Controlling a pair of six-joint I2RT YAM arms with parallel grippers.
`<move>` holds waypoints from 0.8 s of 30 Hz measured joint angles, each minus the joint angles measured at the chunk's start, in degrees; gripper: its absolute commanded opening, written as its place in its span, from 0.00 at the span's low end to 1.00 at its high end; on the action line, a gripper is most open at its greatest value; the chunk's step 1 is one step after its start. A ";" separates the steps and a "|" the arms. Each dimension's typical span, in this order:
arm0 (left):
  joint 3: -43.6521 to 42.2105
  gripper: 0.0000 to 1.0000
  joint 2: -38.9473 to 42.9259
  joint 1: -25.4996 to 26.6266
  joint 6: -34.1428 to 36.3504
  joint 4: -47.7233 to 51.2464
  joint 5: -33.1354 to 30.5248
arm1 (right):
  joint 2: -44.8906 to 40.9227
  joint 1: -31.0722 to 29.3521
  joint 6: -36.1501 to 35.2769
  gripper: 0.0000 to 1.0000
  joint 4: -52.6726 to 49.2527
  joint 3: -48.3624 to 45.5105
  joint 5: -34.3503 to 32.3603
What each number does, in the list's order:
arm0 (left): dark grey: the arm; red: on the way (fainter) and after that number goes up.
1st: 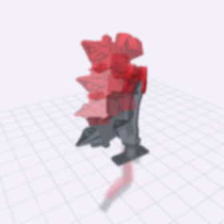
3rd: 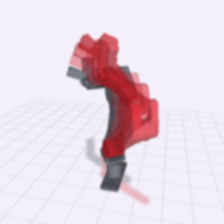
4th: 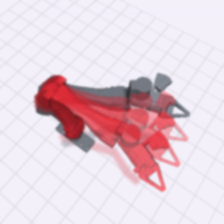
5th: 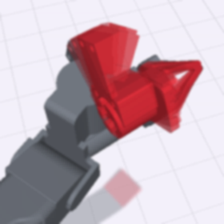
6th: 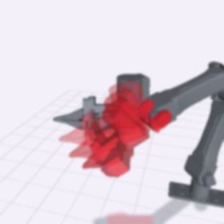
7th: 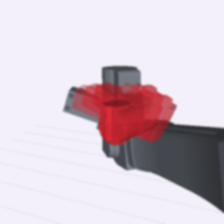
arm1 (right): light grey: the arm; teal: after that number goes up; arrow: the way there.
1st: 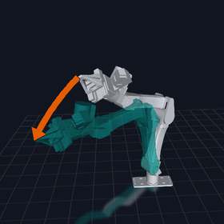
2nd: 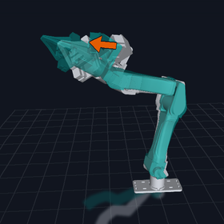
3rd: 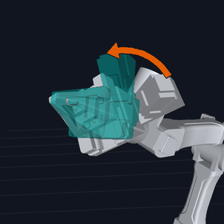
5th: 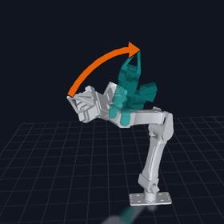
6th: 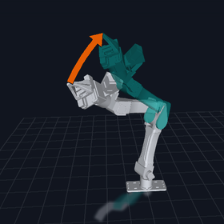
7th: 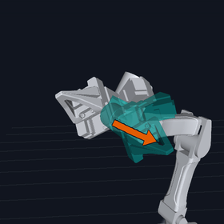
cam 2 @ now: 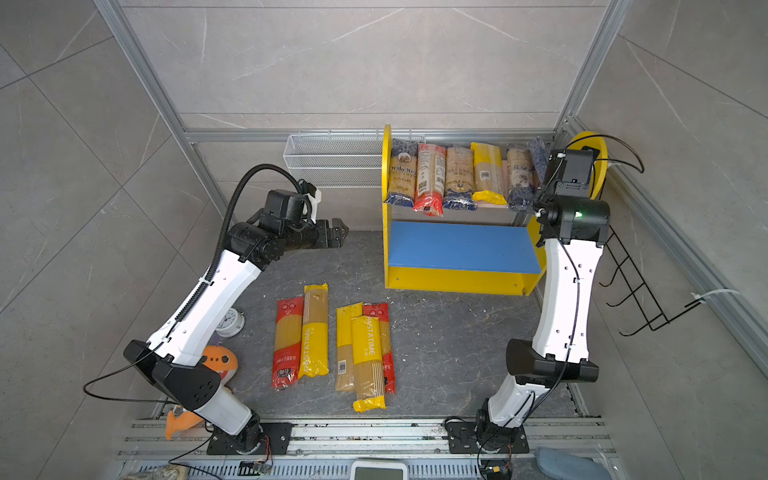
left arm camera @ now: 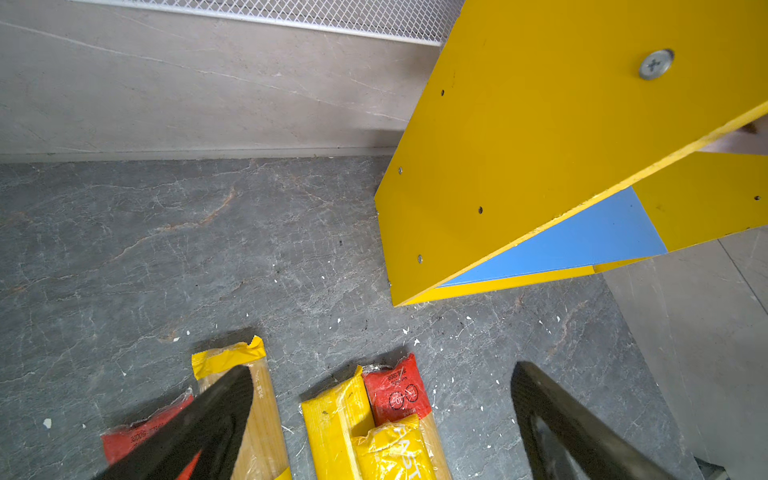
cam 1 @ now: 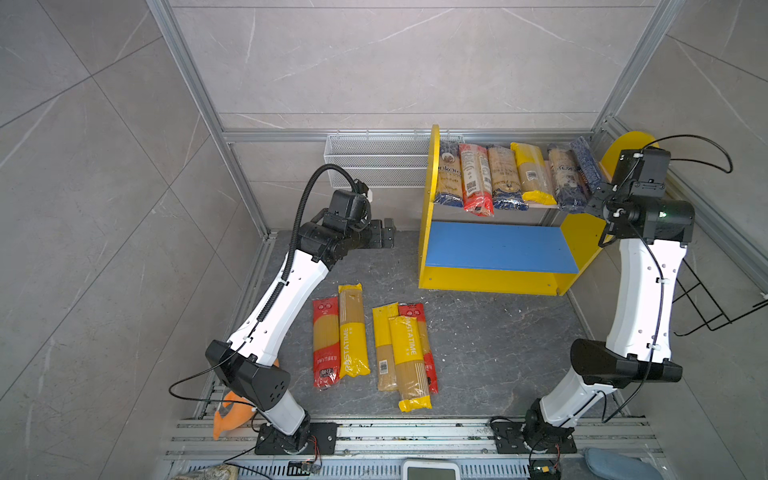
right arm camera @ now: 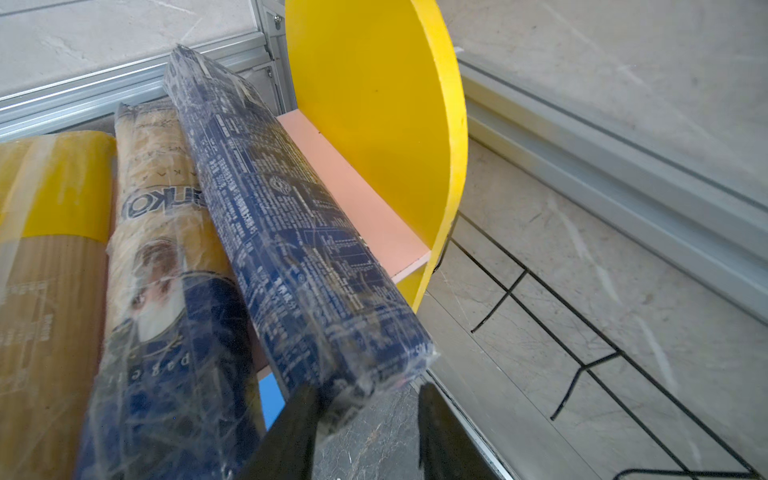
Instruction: Place and organize the pasta boxes and bags onto the shelf
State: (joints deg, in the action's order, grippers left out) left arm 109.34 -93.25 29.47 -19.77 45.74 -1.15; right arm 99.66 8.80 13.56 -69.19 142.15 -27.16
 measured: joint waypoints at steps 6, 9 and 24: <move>2.03 1.00 -0.11 0.00 0.02 0.11 -0.04 | 2.78 1.75 0.20 0.43 1.05 1.40 1.81; 3.39 1.00 -0.35 0.00 0.00 0.11 -0.15 | 4.11 2.08 0.26 0.43 2.03 1.53 1.95; 7.06 1.00 -5.01 0.00 0.07 0.48 -0.24 | 7.67 3.23 0.98 0.67 1.99 7.13 8.24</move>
State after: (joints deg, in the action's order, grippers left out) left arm 116.40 -98.26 29.47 -19.70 46.22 -1.39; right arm 107.33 12.03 14.55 -67.20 149.27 -18.92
